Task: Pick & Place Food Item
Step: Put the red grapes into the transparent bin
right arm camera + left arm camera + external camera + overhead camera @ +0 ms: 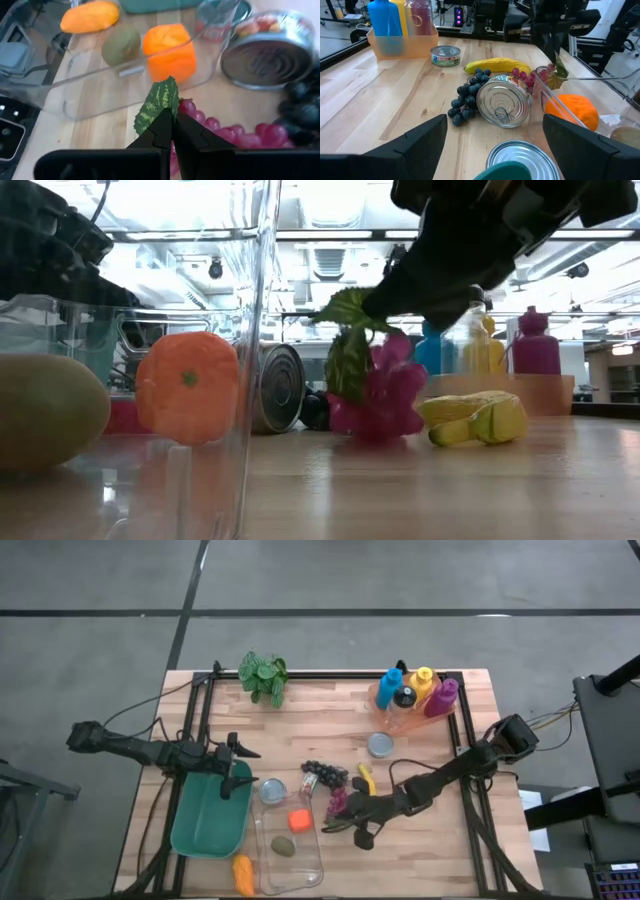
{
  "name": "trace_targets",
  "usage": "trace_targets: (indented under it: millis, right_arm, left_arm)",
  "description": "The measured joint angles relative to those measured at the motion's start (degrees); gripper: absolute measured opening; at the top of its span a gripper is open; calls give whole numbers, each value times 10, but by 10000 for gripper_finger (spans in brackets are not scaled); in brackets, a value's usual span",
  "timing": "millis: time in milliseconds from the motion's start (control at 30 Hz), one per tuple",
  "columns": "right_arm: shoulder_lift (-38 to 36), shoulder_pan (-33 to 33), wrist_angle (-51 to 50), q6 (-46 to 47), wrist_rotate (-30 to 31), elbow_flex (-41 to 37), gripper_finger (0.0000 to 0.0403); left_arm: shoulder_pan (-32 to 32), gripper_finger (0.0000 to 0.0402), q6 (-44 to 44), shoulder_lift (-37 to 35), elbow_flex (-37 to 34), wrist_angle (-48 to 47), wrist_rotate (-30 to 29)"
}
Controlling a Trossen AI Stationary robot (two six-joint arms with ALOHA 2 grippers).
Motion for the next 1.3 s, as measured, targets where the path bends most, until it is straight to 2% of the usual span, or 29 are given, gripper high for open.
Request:
trace_targets:
  millis: [400,900,1300]
  right_arm:
    - [-46,0,4,-67,74,0,8]
    - [-181,0,22,-155,75,0,8]
    - [-214,-2,140,-224,51,0,8]
  left_arm:
    - [0,336,0,0,0,0,0]
    - [0,336,0,0,0,0,0]
    - [0,336,0,0,0,0,0]
